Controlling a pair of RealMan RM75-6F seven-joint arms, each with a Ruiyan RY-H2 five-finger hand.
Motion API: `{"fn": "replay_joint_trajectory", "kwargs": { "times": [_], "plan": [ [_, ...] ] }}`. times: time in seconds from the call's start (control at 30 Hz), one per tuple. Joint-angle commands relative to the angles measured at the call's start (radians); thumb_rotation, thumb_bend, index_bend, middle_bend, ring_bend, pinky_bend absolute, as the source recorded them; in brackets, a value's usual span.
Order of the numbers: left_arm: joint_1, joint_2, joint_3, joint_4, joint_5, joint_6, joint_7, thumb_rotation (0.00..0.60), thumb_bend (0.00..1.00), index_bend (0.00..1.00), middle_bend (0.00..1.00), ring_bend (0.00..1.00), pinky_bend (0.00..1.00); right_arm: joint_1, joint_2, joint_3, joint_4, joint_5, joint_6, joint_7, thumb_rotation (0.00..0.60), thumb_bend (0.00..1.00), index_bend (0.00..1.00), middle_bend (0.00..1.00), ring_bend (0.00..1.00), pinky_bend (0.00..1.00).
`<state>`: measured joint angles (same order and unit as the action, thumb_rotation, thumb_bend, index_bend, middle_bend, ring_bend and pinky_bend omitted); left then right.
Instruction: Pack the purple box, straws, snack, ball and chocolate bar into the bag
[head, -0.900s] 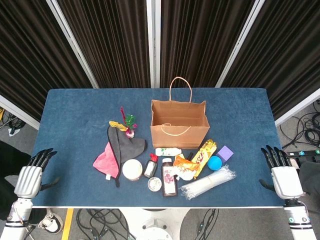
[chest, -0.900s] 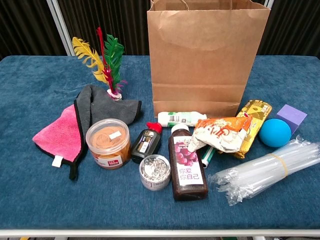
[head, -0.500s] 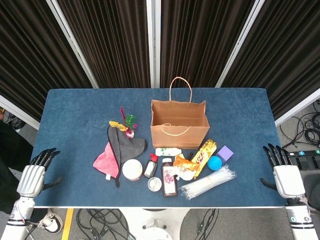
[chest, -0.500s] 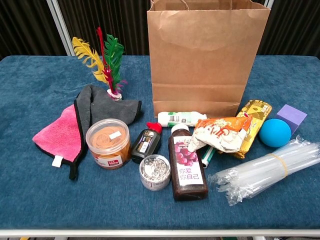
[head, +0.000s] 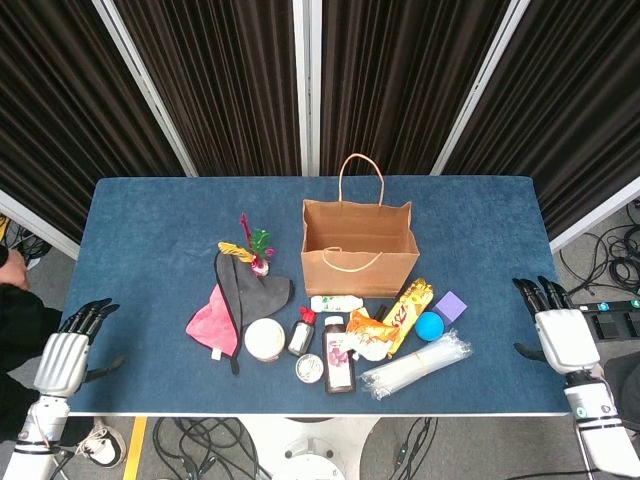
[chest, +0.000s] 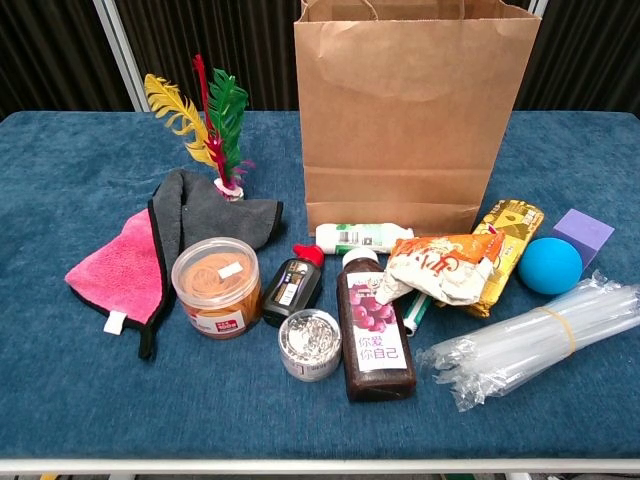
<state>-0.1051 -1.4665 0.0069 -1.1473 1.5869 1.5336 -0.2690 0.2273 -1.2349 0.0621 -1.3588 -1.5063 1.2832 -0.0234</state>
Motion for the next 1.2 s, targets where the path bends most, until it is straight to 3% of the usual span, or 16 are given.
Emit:
{"fn": "replay_joint_trajectory", "kwargs": {
  "times": [0.03,0.43,0.83,1.2],
  "plan": [
    [0.001,0.000,-0.002,0.001,0.001,0.004,-0.003,0.600,0.23,0.23,0.24,0.16,0.25,0.064,-0.057,0.013,0.096,-0.014,-0.061,-0.018,0.600,0.00,0.04,0.17,0.01,0.09],
    [0.003,-0.003,-0.002,0.026,-0.004,0.005,-0.008,0.600,0.23,0.23,0.24,0.16,0.25,0.199,-0.194,0.003,0.250,-0.050,-0.188,-0.010,0.600,0.03,0.09,0.24,0.04,0.12],
    [0.001,-0.014,-0.003,0.057,-0.007,0.001,-0.019,0.600,0.23,0.23,0.24,0.16,0.25,0.247,-0.243,-0.020,0.306,-0.062,-0.221,-0.013,0.600,0.07,0.11,0.31,0.05,0.12],
    [0.000,-0.016,-0.004,0.071,-0.008,0.001,-0.026,0.600,0.23,0.23,0.24,0.16,0.25,0.268,-0.285,-0.035,0.357,-0.073,-0.215,0.025,0.600,0.09,0.11,0.31,0.05,0.12]
  ]
}}
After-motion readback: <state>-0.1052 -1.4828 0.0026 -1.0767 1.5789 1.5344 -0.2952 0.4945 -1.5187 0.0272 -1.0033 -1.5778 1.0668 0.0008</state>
